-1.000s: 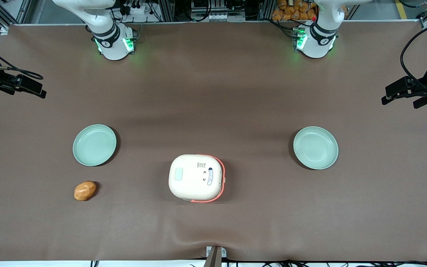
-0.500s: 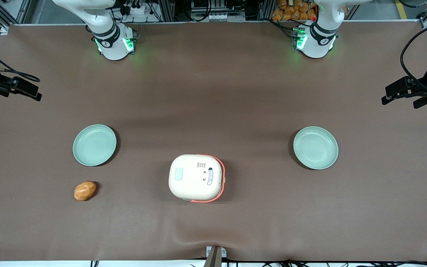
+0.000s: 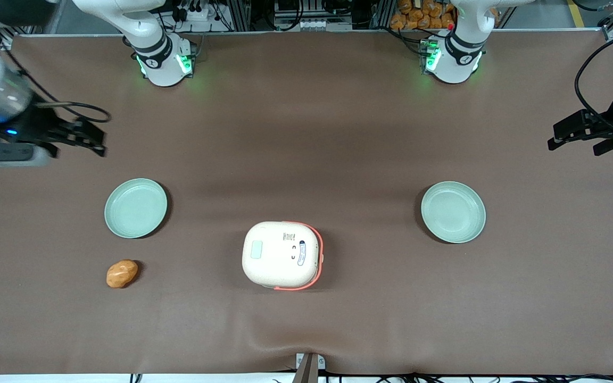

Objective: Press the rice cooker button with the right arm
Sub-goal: 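Move the right gripper over the white rice cooker's lid button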

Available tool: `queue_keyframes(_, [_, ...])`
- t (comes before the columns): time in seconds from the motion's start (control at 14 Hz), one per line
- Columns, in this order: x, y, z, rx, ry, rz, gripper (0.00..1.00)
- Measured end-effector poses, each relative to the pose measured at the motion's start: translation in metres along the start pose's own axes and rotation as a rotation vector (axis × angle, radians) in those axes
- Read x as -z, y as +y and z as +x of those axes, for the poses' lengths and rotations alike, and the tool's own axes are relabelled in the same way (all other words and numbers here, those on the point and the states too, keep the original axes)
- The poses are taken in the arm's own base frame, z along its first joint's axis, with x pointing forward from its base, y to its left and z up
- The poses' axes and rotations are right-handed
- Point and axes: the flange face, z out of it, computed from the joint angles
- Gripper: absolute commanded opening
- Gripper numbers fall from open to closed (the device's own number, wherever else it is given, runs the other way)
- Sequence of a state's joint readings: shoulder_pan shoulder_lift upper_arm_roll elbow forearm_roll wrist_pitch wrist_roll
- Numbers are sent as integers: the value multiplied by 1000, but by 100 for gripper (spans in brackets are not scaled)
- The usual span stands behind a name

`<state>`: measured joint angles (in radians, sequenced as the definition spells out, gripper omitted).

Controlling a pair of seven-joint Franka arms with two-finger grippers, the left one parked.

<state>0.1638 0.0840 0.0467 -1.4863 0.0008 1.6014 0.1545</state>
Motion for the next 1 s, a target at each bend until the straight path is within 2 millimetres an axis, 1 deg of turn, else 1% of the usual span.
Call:
queue_keyframes(0.14, [-20, -40, 12, 58, 29, 9, 100])
queue_keyframes(0.36, [-56, -93, 33, 82, 92, 34, 100])
queue_keyframes(0.5, [-76, -129, 44, 46, 128, 93, 89])
queue_keyframes(0.57, [-85, -148, 48, 13, 133, 147, 68])
queue_keyframes(0.64, [-93, -163, 53, -9, 137, 191, 52])
queue_keyframes(0.71, [-102, -176, 58, -18, 147, 220, 35])
queue_keyframes(0.79, [-112, -187, 62, -21, 161, 236, 14])
queue_keyframes(0.86, [-121, -197, 65, -18, 179, 248, 0])
queue_keyframes(1.0, [-138, -216, 70, -6, 217, 267, 0])
